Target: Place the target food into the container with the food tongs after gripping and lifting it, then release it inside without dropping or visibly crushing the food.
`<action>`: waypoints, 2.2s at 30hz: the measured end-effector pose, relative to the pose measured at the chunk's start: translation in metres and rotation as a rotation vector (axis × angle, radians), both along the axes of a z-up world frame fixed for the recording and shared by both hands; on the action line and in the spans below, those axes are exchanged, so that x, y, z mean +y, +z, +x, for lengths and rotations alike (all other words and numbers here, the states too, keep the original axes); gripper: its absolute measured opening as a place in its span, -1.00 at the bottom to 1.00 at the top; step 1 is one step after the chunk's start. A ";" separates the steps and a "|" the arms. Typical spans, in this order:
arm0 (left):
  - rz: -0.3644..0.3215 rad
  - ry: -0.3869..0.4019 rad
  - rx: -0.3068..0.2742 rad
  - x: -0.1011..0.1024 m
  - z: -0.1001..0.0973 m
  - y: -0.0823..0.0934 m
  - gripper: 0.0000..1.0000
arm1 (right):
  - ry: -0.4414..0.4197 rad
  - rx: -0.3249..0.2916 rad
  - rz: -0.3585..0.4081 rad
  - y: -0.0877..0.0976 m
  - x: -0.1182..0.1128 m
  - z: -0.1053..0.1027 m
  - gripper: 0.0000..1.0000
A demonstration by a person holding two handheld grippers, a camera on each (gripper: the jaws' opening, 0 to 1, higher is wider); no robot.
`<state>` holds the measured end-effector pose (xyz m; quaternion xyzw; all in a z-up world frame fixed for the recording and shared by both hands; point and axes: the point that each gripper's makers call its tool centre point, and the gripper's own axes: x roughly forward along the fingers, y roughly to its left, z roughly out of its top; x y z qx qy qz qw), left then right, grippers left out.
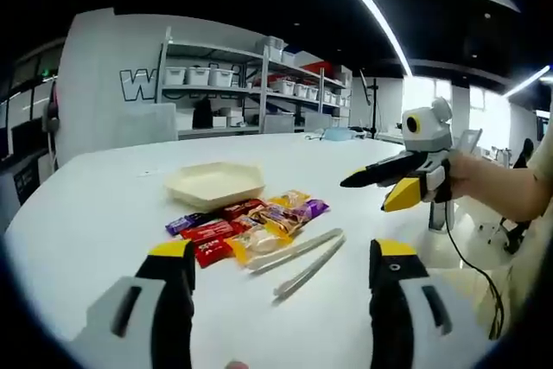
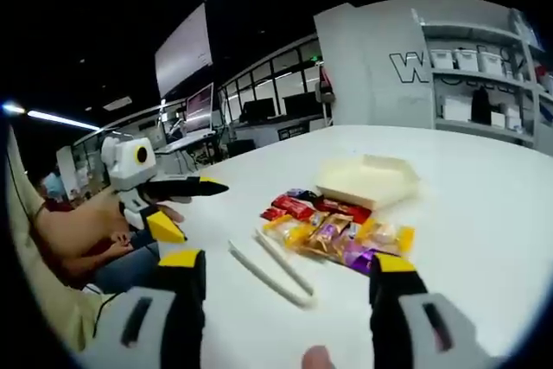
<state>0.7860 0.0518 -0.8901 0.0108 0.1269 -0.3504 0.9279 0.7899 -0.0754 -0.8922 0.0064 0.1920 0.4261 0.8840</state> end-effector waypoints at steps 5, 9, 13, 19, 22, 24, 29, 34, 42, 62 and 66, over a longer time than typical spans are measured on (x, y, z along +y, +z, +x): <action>0.002 0.003 0.005 0.000 0.000 -0.003 0.63 | 0.002 0.003 0.000 -0.002 0.000 0.000 0.52; 0.005 0.001 0.008 -0.001 -0.001 -0.004 0.62 | 0.004 0.008 -0.002 -0.005 0.001 0.001 0.51; 0.004 0.002 0.011 -0.003 -0.002 -0.006 0.62 | 0.009 0.005 0.005 -0.007 0.002 0.000 0.50; 0.005 -0.001 0.018 -0.005 -0.002 -0.009 0.61 | 0.014 0.011 0.002 -0.010 0.002 0.002 0.47; 0.007 -0.002 0.019 -0.005 0.000 -0.010 0.61 | 0.019 0.012 0.002 -0.011 0.002 0.002 0.46; 0.007 -0.002 0.020 -0.005 0.000 -0.011 0.60 | 0.021 0.011 0.003 -0.011 0.003 0.002 0.45; 0.008 -0.002 0.022 -0.005 0.002 -0.012 0.58 | 0.025 0.011 0.004 -0.012 0.003 0.002 0.43; 0.012 -0.003 0.026 -0.006 0.004 -0.015 0.57 | 0.033 0.014 0.000 -0.015 0.005 0.002 0.42; 0.015 -0.002 0.031 -0.005 0.006 -0.019 0.48 | 0.043 0.015 -0.003 -0.017 0.006 0.004 0.38; 0.136 -0.035 0.031 -0.009 0.008 -0.038 0.14 | 0.105 0.034 -0.024 -0.029 0.015 0.005 0.17; 0.137 -0.041 0.042 -0.008 0.008 -0.041 0.03 | 0.132 0.044 -0.034 -0.035 0.019 0.003 0.11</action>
